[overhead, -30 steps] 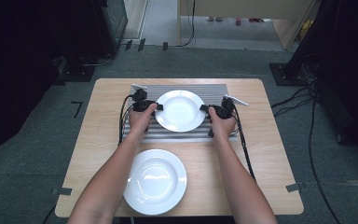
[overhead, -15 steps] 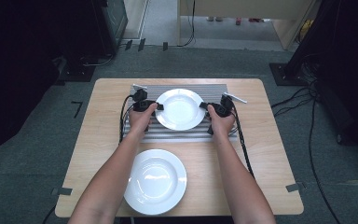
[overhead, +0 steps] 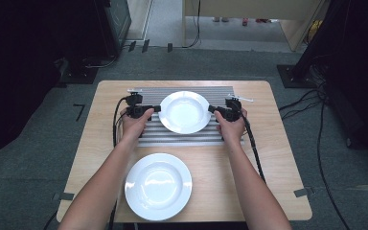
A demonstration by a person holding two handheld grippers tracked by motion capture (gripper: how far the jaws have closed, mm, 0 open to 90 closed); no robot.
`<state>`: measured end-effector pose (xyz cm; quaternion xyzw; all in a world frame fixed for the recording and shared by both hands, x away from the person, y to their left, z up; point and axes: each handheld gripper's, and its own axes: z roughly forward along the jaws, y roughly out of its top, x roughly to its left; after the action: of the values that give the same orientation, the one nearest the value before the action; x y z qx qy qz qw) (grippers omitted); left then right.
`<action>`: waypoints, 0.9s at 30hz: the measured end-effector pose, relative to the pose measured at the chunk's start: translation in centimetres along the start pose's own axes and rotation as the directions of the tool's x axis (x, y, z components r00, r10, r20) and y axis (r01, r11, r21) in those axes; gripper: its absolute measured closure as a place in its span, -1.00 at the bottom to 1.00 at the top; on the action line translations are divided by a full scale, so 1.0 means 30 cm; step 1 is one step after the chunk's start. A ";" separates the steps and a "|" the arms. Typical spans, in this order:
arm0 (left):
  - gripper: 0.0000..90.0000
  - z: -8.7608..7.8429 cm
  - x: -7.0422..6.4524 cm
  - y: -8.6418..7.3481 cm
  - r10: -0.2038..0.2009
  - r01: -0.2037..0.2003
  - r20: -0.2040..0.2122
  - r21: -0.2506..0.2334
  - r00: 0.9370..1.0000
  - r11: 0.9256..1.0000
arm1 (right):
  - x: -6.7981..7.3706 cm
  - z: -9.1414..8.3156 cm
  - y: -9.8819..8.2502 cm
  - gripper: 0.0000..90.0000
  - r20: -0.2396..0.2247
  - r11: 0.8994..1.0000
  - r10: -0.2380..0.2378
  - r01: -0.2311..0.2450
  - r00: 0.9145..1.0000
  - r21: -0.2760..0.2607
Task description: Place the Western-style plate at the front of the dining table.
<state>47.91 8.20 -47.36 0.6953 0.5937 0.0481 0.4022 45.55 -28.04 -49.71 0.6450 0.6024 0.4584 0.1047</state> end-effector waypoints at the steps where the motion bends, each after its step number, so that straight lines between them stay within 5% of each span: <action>1: -0.19 -0.016 0.006 -0.003 -0.001 0.001 -0.009 0.018 1.000 1.000 | 0.003 -0.014 -0.001 0.09 -0.012 1.000 -0.014 0.014 1.000 -0.008; 5: -0.42 -0.094 0.030 -0.019 0.020 -0.020 0.006 -0.008 1.000 1.000 | 0.014 -0.076 -0.007 -0.12 -0.081 0.997 -0.072 0.071 0.994 -0.005; 7: -0.46 -0.112 0.035 -0.022 0.025 -0.025 0.012 -0.018 1.000 1.000 | 0.018 -0.086 -0.010 -0.13 -0.077 0.996 -0.088 0.088 0.993 -0.002; 9: -0.50 -0.161 0.038 -0.040 0.068 -0.067 0.018 -0.040 0.998 0.997 | 0.028 -0.119 -0.019 -0.17 -0.065 0.988 -0.156 0.156 0.986 0.003; 13: -0.55 -0.205 0.040 -0.085 0.126 -0.125 0.009 -0.033 0.992 0.992 | 0.025 -0.153 -0.030 -0.18 -0.061 0.983 -0.182 0.182 0.981 0.001; 21: -0.55 -0.293 0.084 -0.160 0.095 -0.091 0.042 -0.086 0.995 0.992 | 0.019 -0.223 -0.055 -0.22 -0.070 0.977 -0.213 0.213 0.975 0.002; 27: -0.59 -0.364 0.091 -0.226 0.122 -0.119 0.027 -0.104 0.992 0.988 | 0.005 -0.300 -0.080 -0.29 -0.089 0.971 -0.240 0.241 0.967 -0.005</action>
<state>37.43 15.87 -45.32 0.7092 0.5406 0.0909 0.4434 37.43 -31.05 -46.28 0.5466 0.6815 0.4686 0.1308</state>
